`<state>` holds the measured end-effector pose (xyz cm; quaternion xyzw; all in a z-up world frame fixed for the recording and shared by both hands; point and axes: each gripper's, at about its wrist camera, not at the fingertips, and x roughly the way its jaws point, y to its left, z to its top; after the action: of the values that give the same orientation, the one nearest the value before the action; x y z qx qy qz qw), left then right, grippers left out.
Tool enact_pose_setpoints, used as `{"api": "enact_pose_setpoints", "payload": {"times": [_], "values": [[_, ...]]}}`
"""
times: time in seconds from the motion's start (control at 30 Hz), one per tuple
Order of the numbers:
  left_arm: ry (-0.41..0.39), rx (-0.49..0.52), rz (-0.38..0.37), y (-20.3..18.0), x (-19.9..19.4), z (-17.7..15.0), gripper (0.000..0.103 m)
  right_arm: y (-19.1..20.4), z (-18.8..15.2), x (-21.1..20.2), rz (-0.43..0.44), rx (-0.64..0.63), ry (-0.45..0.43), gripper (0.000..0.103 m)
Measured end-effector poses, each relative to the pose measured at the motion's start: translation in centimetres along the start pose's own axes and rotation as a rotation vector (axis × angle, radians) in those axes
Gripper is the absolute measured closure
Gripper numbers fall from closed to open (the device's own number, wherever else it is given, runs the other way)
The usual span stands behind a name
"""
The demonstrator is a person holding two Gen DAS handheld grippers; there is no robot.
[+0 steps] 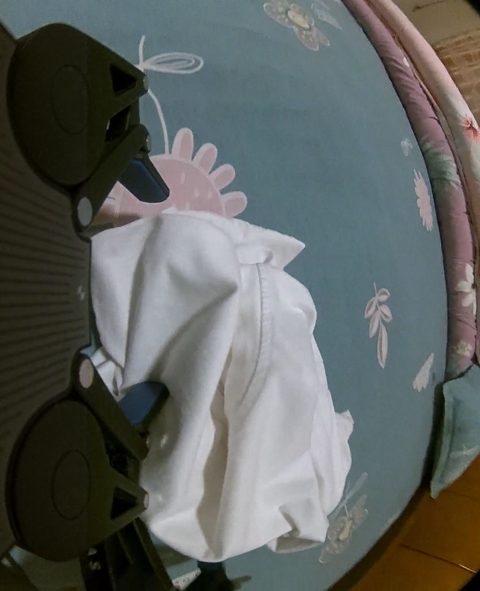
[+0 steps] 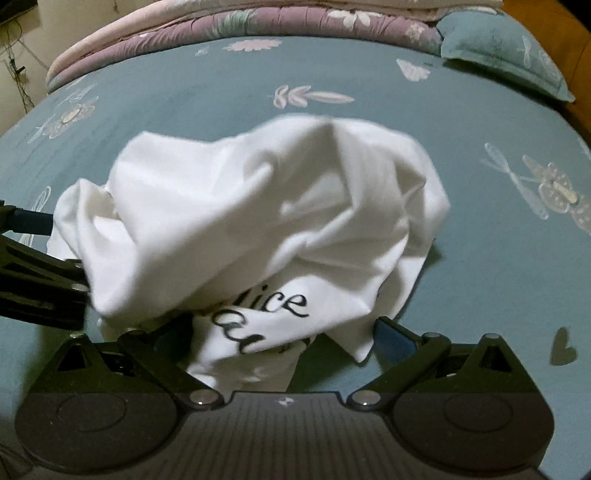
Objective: Fold clothes
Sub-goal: 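Move the right gripper into the crumpled white T-shirt while the left gripper approaches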
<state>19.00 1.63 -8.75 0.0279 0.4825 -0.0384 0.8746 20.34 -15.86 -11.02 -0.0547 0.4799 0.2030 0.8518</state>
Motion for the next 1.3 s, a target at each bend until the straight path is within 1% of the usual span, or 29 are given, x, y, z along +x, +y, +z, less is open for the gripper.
{"api": "enact_pose_setpoints", "payload": {"times": [0.07, 0.13, 0.27, 0.33, 0.43, 0.53, 0.63, 0.7, 0.77, 0.9, 1.07, 1.17, 1.3], "values": [[-0.003, -0.017, -0.040, 0.7, 0.3, -0.2, 0.000, -0.5, -0.3, 0.5, 0.026, 0.008, 0.001, 0.000], [-0.020, -0.006, -0.073, 1.1, 0.4, -0.4, 0.000, -0.8, -0.6, 0.6, 0.046, -0.001, -0.016, 0.000], [-0.057, 0.015, -0.125, 1.7, 0.7, -0.9, 0.000, -0.9, -1.4, 0.6, 0.057, -0.013, -0.057, 0.000], [-0.056, -0.004, -0.145, 2.1, 1.0, -0.9, 0.000, -0.9, -1.6, 0.6, 0.056, -0.017, -0.072, 0.000], [-0.051, -0.024, -0.153, 2.3, 1.0, -0.9, 0.000, -0.9, -1.6, 0.5, 0.058, -0.020, -0.077, 0.000], [-0.053, -0.015, -0.133, 2.1, 0.0, -1.0, 0.000, -1.2, -1.4, 0.4, 0.079, -0.037, -0.075, 0.000], [-0.068, 0.008, -0.118, 1.9, -1.6, -1.3, 0.001, -2.0, -1.0, -0.8, 0.090, -0.030, -0.028, 0.000], [-0.081, 0.027, -0.138, 1.9, -3.1, -1.8, 0.001, -2.2, -0.6, -2.6, 0.085, -0.058, -0.044, 0.000], [-0.090, 0.050, -0.157, 1.9, -4.4, -2.4, 0.001, -2.0, -0.2, -4.6, 0.082, -0.130, -0.072, 0.000], [-0.098, 0.127, -0.158, 1.4, -6.0, -3.1, 0.001, -1.8, 1.0, -7.7, 0.097, -0.244, -0.111, 0.000], [-0.105, 0.206, -0.180, 0.2, -6.0, -2.0, 0.001, -2.0, 2.7, -10.1, 0.154, -0.313, -0.146, 0.000], [-0.108, 0.252, -0.194, -0.5, -5.8, -1.1, 0.001, -1.0, 4.3, -10.4, 0.137, -0.382, -0.167, 0.002], [-0.113, 0.313, -0.213, -1.4, -5.6, 0.0, 0.001, 0.0, 6.4, -9.1, 0.120, -0.454, -0.176, 0.003]]}}
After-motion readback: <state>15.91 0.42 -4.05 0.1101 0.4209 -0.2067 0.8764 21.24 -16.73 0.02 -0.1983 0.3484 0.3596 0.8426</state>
